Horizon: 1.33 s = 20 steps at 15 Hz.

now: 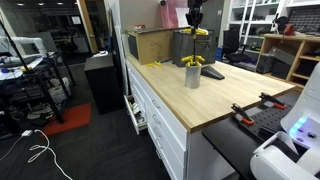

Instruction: Put one wrench on the black stand.

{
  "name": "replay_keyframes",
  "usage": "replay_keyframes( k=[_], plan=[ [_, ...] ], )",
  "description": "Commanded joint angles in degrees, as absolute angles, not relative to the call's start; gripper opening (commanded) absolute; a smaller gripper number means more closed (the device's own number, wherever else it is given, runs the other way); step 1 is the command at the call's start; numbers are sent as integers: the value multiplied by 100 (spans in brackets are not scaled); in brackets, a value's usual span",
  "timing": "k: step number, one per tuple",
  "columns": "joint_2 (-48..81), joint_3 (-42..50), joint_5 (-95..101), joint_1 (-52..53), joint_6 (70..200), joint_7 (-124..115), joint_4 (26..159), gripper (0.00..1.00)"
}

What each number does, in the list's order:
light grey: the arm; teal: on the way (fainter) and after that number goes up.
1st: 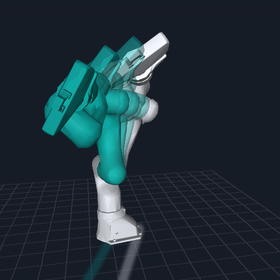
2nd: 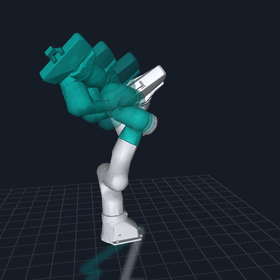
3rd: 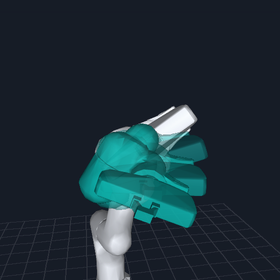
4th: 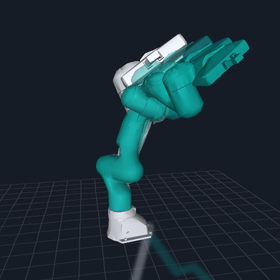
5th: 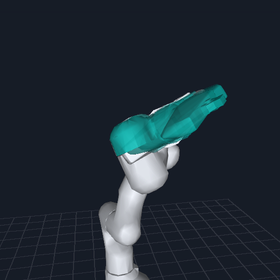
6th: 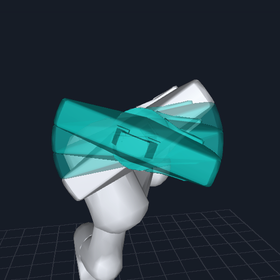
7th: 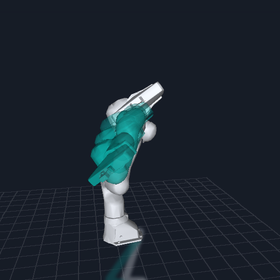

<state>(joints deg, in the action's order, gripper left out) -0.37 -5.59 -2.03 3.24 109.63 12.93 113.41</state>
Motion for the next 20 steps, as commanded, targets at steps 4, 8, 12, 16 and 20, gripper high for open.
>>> replay_keyframes(
  k=[4,8,12,16,20],
  plan=[
    [-301,-558,-362,431,10934,-823,11231,6],
    [-222,-552,-336,427,10945,-1853,10954,6],
    [-106,-564,-28,419,10967,-2738,10508,6],
    [218,-543,698,416,10878,-3570,10227,6],
    [771,-367,1175,418,10628,-4226,10002,6]
  ],
)
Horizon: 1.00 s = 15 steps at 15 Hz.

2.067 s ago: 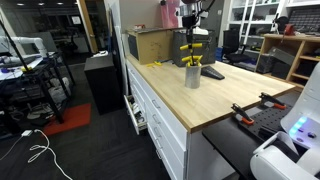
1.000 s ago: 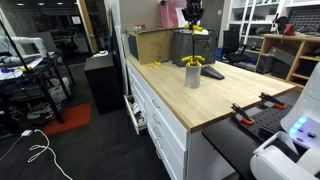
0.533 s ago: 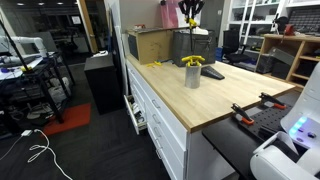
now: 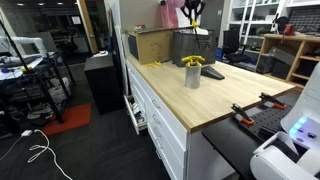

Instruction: Put one wrench on the black stand.

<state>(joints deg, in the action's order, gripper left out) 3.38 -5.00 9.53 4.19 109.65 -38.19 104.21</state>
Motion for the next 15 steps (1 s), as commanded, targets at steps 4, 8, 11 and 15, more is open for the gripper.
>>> replay_keyframes(
  k=[4,8,11,15],
  plan=[
    [1324,-81,1050,389,10454,-4430,9725,6],
    [1797,130,291,203,10401,-4227,9354,6],
    [2079,196,-434,26,10378,-4123,9085,6],
    [2188,261,-771,-7,10485,-4176,8966,6]
  ],
)
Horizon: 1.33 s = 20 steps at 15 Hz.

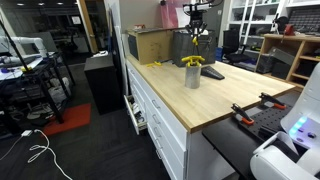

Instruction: Put one wrench on the black stand.

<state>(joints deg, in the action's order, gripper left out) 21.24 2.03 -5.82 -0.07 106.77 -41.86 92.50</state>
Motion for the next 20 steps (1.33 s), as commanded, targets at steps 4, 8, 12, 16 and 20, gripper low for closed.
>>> replay_keyframes(
  k=[4,8,12,16,20],
  plan=[
    [2181,292,-638,60,10657,-4176,9135,23],
    [2181,288,-636,83,10657,-4179,9127,23],
    [2450,322,-786,-23,10577,-4190,8877,6],
    [2910,538,-1301,-339,10484,-4485,8477,6],
    [3333,695,-1957,-777,10432,-4710,8088,6]
  ],
)
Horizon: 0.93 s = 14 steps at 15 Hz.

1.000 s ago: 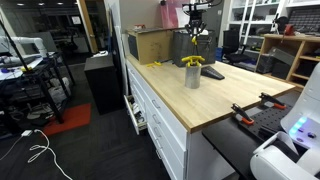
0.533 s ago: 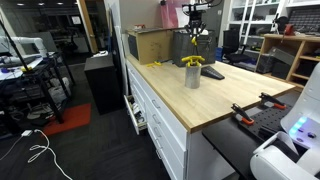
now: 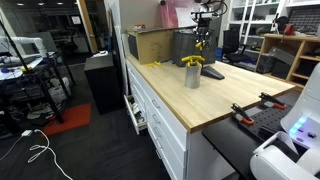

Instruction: Put one wrench on the black stand.

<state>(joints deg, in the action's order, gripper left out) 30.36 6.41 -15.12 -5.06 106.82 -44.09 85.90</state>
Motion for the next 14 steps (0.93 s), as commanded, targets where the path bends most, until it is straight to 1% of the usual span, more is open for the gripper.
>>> replay_keyframes(
  k=[1,7,14],
  plan=[
    [3451,707,-2141,-897,10425,-4786,7993,6],
    [3896,729,-2792,-1378,10611,-5030,7598,6],
    [4355,855,-2499,-1452,10833,-5035,6998,6]
  ],
)
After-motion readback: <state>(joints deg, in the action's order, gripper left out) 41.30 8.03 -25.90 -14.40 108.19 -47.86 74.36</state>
